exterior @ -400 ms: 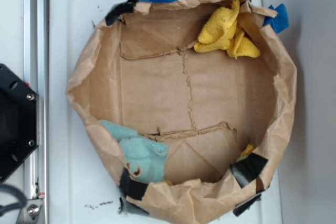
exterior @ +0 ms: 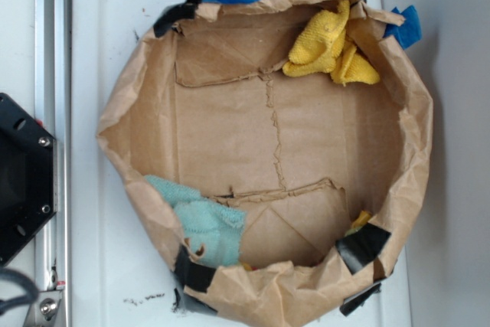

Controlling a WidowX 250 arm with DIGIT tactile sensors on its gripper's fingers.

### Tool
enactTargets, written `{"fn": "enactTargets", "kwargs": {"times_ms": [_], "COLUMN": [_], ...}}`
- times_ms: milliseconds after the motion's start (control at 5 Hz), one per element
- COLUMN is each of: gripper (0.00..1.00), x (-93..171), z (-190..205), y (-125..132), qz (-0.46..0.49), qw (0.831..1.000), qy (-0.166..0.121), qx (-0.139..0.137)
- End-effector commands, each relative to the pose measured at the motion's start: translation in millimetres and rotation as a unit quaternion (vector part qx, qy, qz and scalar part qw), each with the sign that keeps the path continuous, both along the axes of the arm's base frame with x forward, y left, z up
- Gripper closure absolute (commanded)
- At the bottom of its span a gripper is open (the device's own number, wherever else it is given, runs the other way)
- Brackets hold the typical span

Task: Grab the yellow cloth.

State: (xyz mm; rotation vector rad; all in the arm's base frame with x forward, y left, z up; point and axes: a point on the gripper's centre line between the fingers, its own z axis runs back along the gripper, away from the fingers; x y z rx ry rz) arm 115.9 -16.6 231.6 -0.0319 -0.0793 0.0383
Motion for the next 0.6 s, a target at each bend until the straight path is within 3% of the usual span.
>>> {"fn": "enactTargets", "kwargs": {"times_ms": [0, 400], "gripper": [0.0, 0.0], "x": [63, 109], "z": [-34, -58], "y": [13, 31], "qz": [0.004, 0.036], "qw": [0.998, 0.995], "qy": [-0.051, -0.095], "qx": [0.019, 0.006]}}
